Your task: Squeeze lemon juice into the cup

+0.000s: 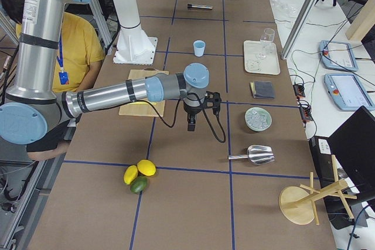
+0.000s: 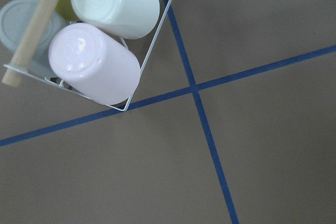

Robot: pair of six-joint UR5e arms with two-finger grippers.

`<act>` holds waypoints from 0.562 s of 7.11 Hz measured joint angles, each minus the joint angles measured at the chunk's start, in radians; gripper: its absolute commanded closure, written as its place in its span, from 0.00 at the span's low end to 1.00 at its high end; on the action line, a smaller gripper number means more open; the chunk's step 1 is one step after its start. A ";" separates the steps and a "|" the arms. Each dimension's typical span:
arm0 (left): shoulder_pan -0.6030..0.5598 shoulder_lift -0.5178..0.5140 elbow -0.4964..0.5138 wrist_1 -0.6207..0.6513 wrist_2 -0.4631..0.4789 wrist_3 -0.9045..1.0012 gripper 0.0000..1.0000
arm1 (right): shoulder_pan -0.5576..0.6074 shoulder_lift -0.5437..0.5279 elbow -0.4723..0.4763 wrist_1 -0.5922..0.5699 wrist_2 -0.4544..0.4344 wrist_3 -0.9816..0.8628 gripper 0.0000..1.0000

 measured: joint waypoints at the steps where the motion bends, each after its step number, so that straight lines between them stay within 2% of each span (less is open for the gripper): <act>1: -0.002 -0.005 -0.003 0.043 0.001 0.001 0.00 | 0.002 0.001 -0.005 -0.024 -0.026 -0.037 0.00; 4: -0.004 0.012 -0.022 0.064 0.000 0.006 0.00 | -0.005 0.006 -0.018 -0.038 -0.069 -0.070 0.00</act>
